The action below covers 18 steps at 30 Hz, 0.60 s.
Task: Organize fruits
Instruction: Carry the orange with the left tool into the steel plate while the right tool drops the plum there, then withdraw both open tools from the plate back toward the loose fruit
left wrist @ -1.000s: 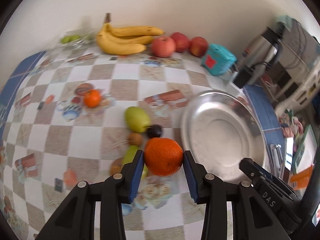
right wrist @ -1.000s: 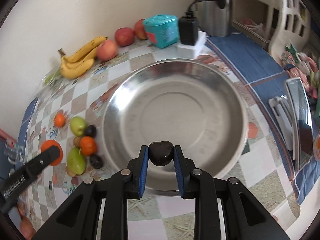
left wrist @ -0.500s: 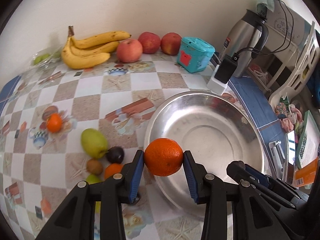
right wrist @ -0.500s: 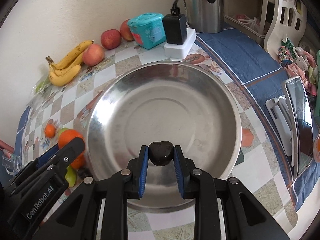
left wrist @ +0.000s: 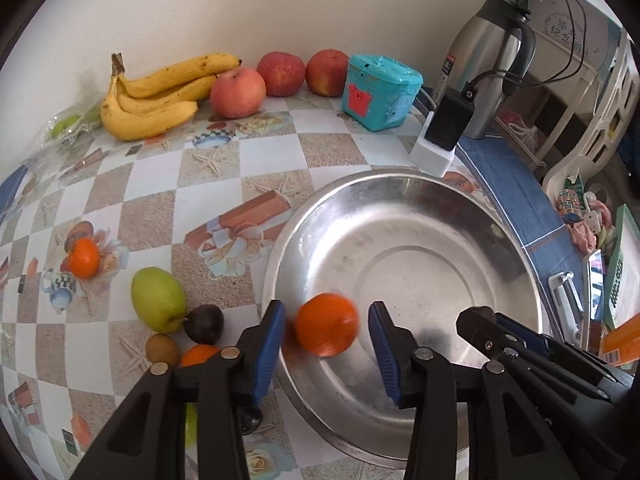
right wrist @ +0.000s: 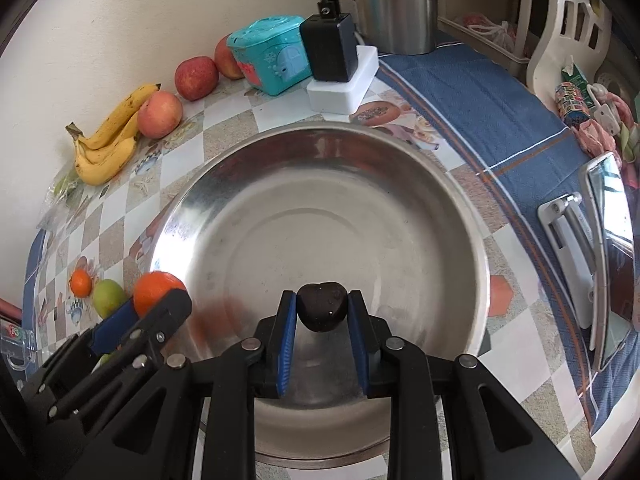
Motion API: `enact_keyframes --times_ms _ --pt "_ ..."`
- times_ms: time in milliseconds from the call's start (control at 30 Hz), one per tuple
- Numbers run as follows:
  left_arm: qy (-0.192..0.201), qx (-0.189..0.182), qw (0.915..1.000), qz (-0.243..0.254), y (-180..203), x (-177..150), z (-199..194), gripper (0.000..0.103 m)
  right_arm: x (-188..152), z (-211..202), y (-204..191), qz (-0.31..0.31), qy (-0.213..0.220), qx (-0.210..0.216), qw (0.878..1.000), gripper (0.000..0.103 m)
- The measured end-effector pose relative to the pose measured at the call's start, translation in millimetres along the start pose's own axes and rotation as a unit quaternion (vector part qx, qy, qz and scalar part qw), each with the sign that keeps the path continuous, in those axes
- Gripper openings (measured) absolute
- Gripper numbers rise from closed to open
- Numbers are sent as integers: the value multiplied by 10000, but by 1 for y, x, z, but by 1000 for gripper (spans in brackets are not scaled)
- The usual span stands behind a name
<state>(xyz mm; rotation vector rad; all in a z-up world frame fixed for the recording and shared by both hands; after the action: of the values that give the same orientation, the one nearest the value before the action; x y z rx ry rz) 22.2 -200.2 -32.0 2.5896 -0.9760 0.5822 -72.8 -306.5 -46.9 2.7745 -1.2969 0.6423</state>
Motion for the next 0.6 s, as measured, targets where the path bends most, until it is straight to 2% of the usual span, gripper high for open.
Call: enact_keyframes --times_ms 33,100,200,333,433,500,600 --pt "34 -9 10000 -30 -1 1 -3 52 0 -1 0 10 3 -3 10000 28" --pt "82 -118 9998 -123 -4 3 -10 59 1 -6 2 45 54 -43 10000 38" --pt "92 -192 9995 -228 -8 6 -19 61 4 -17 4 94 181 -40 9998 41" --pt "117 -65 9988 -477 -21 6 -34 68 6 -30 0 23 284 14 9996 46" --pt "93 175 9969 -760 -39 2 -43 79 6 -39 -5 -70 362 54 9993 47" --pt "65 449 9934 -1052 -58 -4 -47 91 3 -44 -7 -111 400 84 9991 53" --pt "-85 822 9867 -1401 -84 -14 -48 98 -2 -47 -11 -198 413 78 9989 56"
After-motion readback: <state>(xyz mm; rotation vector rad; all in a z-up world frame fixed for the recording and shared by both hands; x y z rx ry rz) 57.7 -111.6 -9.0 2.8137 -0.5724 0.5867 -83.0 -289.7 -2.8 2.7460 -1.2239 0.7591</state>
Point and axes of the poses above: each gripper's, at about its wrist camera, not at the fingertips, and z roughly the way its jaws point, y to its right, x to its top, the point moved 3 cm from there along z, roughly the way its jaws point, and after that the axes turned 2 degrees about -y, right-handed, at the moved point
